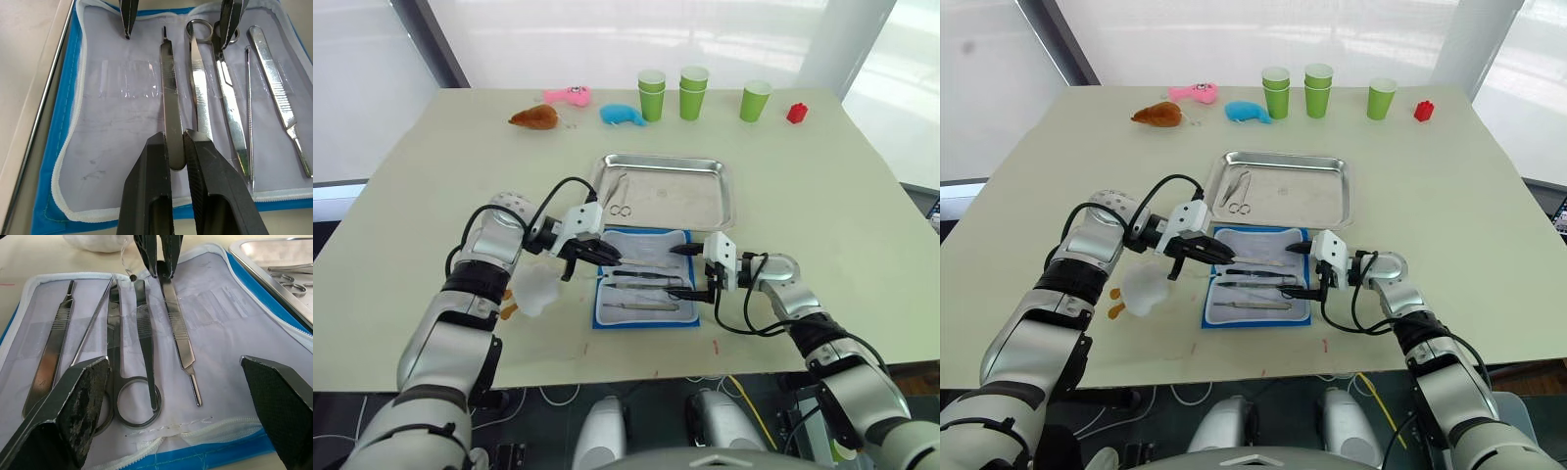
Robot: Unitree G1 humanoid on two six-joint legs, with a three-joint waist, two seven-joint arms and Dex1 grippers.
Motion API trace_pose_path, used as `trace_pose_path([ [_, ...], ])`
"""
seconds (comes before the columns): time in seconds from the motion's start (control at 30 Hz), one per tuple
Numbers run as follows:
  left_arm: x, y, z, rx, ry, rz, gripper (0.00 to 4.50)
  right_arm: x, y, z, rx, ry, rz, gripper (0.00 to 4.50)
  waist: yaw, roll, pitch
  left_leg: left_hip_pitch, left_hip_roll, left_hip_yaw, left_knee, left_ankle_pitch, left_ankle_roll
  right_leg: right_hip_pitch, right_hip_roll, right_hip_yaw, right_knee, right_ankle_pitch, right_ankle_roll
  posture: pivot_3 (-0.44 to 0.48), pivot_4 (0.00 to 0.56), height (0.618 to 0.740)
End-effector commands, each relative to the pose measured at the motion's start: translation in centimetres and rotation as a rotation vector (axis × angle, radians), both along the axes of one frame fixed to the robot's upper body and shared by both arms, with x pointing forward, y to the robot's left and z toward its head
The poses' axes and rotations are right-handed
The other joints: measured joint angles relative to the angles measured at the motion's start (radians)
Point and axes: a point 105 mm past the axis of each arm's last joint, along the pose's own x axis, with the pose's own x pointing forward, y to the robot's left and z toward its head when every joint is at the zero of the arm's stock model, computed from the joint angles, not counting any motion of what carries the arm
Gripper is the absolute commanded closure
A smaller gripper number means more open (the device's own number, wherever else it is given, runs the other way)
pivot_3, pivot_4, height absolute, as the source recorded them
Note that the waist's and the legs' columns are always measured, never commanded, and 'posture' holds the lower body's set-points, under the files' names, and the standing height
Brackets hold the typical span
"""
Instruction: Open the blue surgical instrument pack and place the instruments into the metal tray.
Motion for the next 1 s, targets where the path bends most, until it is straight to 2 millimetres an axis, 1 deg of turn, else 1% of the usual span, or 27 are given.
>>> trace_pose_path([
  [0.03, -0.6, 0.4, 1.6, 0.023, -0.009, -0.035, 4.48, -2.0, -2.3, -6.7, -0.209, 0.215, -0.051, 0.00, -0.001, 0.000, 0.000, 0.000, 0.000, 0.000, 0.000, 0.000, 0.000, 0.000, 0.000, 0.000, 0.000, 0.000, 0.000, 0.000, 0.150, 0.740],
  [0.53, -1.7, 2.2, 3.3, 0.070, -0.003, 0.005, 4.48, -1.8, -2.1, -6.6, -0.210, 0.209, -0.048, 0.00, -0.004, 0.000, 0.000, 0.001, 0.000, 0.000, 0.000, 0.000, 0.000, 0.000, 0.000, 0.000, 0.001, -0.001, 0.000, 0.000, 0.150, 0.740],
  [1.0, -3.0, 3.9, 4.3, 0.099, 0.008, 0.031, 4.48, -1.9, -2.1, -6.7, -0.211, 0.210, -0.040, 0.00, -0.011, 0.000, 0.000, 0.001, 0.001, 0.000, 0.000, 0.000, 0.000, 0.000, 0.000, 0.000, 0.001, -0.001, 0.001, 0.000, 0.150, 0.740],
])
